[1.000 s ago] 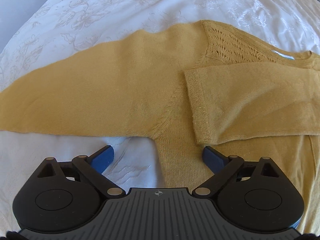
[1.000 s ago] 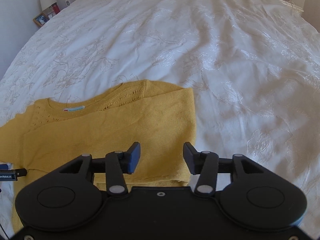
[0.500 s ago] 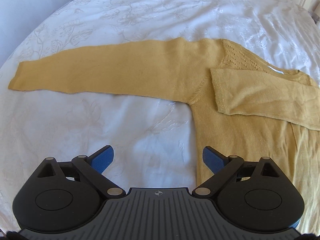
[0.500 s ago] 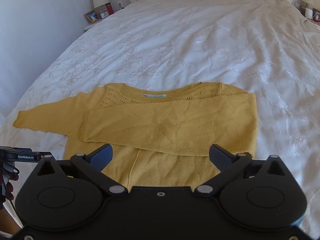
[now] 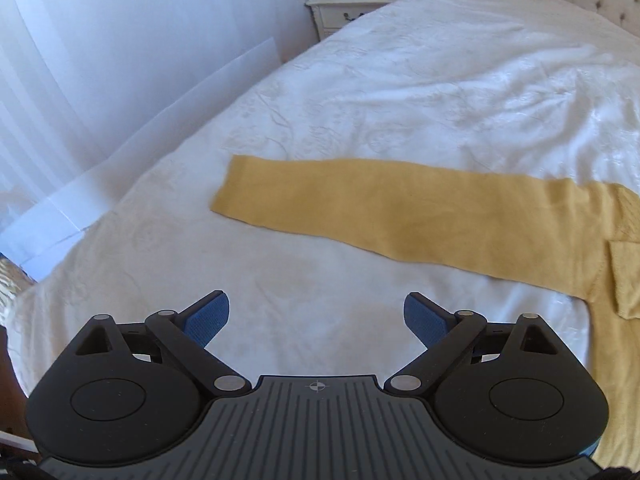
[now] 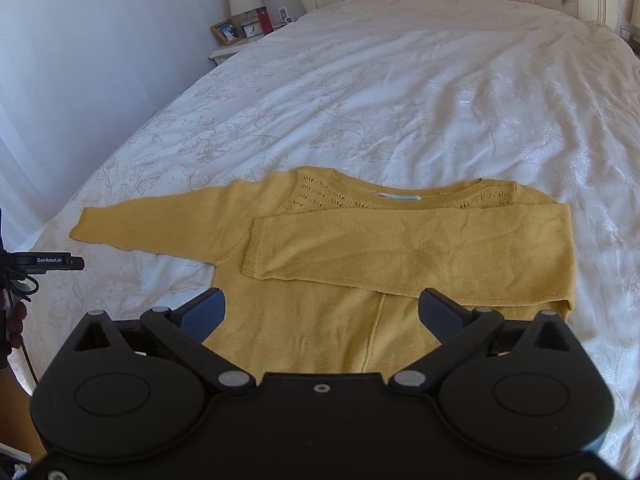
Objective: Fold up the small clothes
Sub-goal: 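Move the left gripper to the other sleeve cuff and close on it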
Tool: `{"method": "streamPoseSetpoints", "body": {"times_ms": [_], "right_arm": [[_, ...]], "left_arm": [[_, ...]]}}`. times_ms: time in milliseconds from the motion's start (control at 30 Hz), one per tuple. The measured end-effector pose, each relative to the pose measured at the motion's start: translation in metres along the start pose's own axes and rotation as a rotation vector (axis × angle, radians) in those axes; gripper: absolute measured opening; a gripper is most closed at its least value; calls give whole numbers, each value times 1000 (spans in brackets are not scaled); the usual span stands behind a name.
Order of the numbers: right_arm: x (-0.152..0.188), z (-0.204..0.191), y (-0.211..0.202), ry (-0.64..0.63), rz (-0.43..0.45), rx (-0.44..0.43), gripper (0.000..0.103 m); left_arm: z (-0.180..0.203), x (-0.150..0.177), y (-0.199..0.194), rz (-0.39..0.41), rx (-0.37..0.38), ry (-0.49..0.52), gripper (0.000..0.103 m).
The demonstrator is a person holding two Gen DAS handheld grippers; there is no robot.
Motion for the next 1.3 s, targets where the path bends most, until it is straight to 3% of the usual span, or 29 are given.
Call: {"method": "streamPoseSetpoints", "body": {"times_ms": [100,200,300,467,867,1100,1233,1267,1300], "right_arm": [[-5,-18,8,8,7,-9,102],[-11,-36,17,0,8,-19,102],[-19,-53,26,-15,6,-31,102],[-32,-73,43,-30,-4,-52,102],[-49,-77,82,-10,-69,-31,102],[-52,-73,105,9,-119,-30,102],[-52,-73,111,11,-129,-34,102],[-52,-73,112,12,-131,-35,102],[-52,-73,113,13,-132,-36,102]], "left_arm": [[-20,-17,26,-17,21,-2,77],[-45,-30,50,-49,68,-70,70],[-65,-43,68,-49,69,-110,70],[-79,-62,98,-37,65,-84,69],[-70,-65,165,-150,182,-60,69],[-52,-72,179,-147,252,-5,70],[-46,-74,187,-147,258,-26,70],[-46,-73,188,-144,257,-33,67],[-47,-72,188,-139,252,-38,57]]}}
Point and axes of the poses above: each gripper's, at about its wrist camera, not at the fingertips, and y roughly the way its jaws point, z to its right, x to its underside, the point moved 2 cm from there along y, roughly the way its jaws point, and after that the axes turned 12 degrees about -x, right-handed, at the moved point
